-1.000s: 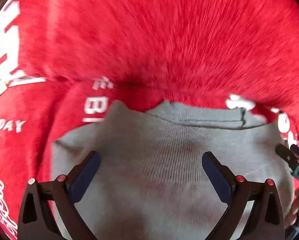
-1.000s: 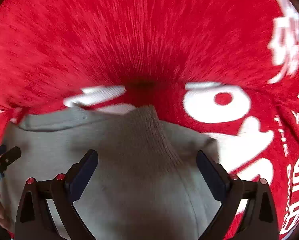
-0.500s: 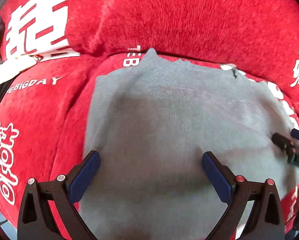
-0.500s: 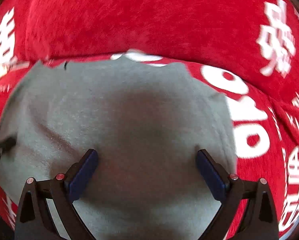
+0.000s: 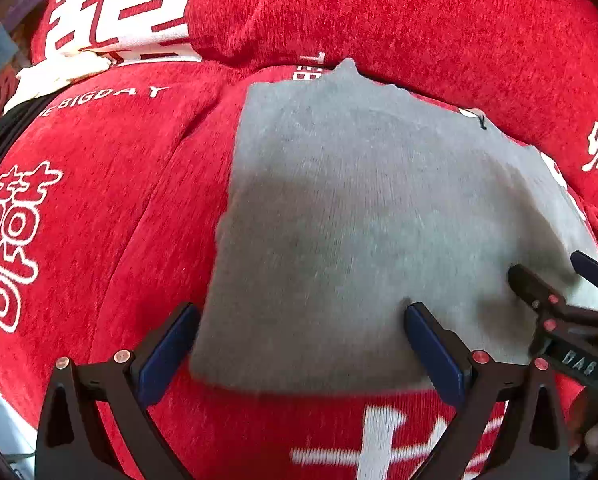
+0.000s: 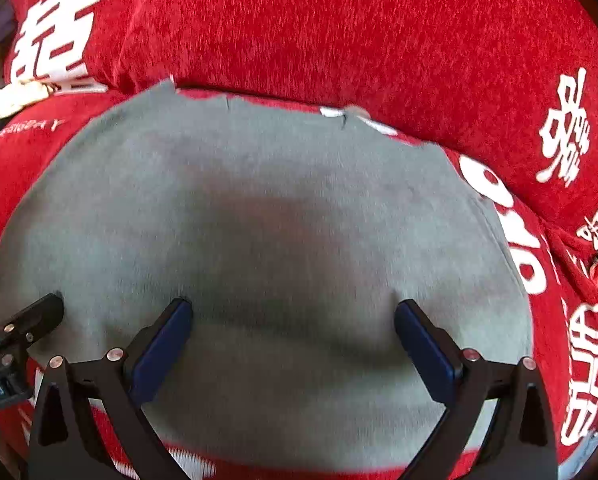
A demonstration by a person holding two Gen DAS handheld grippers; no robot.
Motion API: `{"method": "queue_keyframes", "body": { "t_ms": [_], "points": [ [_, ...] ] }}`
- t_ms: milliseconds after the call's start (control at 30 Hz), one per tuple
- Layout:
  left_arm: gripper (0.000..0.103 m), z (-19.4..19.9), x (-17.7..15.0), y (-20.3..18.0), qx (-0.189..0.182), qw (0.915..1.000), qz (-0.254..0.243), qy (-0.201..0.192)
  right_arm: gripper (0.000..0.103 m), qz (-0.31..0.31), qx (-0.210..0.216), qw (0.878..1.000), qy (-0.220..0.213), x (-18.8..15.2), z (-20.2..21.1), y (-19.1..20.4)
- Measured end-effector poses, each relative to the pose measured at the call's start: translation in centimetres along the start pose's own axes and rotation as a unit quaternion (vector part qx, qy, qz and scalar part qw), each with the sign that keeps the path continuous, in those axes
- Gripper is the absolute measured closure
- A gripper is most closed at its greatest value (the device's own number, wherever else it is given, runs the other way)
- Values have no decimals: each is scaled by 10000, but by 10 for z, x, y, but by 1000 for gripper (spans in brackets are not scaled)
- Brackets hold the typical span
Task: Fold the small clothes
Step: 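Smooth the folded grey sweatshirt with both grippers open, then grasp the folded sweatshirt edge with the left gripper and lift it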
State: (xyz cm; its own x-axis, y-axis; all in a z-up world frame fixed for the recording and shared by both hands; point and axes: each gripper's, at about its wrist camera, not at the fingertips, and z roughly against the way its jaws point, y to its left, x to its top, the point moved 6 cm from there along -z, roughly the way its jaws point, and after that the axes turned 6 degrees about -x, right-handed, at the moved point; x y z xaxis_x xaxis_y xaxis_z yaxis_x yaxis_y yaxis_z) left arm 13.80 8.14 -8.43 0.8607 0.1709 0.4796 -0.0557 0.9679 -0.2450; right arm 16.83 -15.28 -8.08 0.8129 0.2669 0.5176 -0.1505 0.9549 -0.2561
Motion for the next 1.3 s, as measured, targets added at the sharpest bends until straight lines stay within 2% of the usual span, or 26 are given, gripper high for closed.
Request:
{"method": "queue_keyframes", "body": {
  "t_ms": [167,233,267,300,400,500,633,700,733,767,800,833,867,900,967,1100,1200,1300],
  "points": [
    [1,10,1,9,183,9996,119,-155,2,-345,44,9993,-94,-3,16,-9],
    [1,8,-2,15,55,9995,314,-84,2,-275,164,9990,302,-19,10,-1],
    [1,9,-3,19,-75,9990,433,-57,2,-274,243,9983,461,-28,6,1],
    [1,11,-4,23,-160,9986,493,-67,2,-390,311,9983,304,-32,11,-1],
    [1,15,3,36,-622,9952,749,-90,2,-297,496,9977,363,-44,18,-4],
    [1,5,20,45,-1415,9825,1206,125,2,-368,500,9974,363,-46,28,-16],
    [1,-15,50,46,-1785,9735,1410,235,2,-500,369,9980,136,-38,39,-30],
    [2,-25,64,39,-2147,9644,1511,304,2,-512,355,9980,62,-32,41,-34],
    [5,-30,69,36,-2246,9619,1520,339,2,-513,353,9980,50,-31,42,-35],
    [18,-34,73,32,-2261,9620,1483,368,2,-504,339,9981,39,-28,41,-37],
    [33,-39,76,28,-2127,9665,1373,423,2,-490,316,9983,27,-25,40,-39],
    [43,-42,77,26,-1931,9721,1252,444,2,-477,299,9984,16,-22,38,-40],
    [67,-45,79,25,-1710,9776,1136,459,2,-473,287,9985,4,-19,37,-42],
    [74,-46,79,24,-1723,9776,1103,486,2,-462,290,9985,-12,-16,36,-43],
    [77,-43,77,23,-1747,9770,1134,455,2,-376,325,9987,-73,-5,33,-42],
    [80,-32,76,14,-1401,9865,788,308,2,-165,272,9995,-91,21,16,-37],
    [81,-23,80,12,-1455,9858,792,259,2,-83,193,9998,56,40,-7,-35],
    [82,-14,85,9,-1534,9850,759,239,2,-199,347,9989,238,55,-28,-33]
  ]
}}
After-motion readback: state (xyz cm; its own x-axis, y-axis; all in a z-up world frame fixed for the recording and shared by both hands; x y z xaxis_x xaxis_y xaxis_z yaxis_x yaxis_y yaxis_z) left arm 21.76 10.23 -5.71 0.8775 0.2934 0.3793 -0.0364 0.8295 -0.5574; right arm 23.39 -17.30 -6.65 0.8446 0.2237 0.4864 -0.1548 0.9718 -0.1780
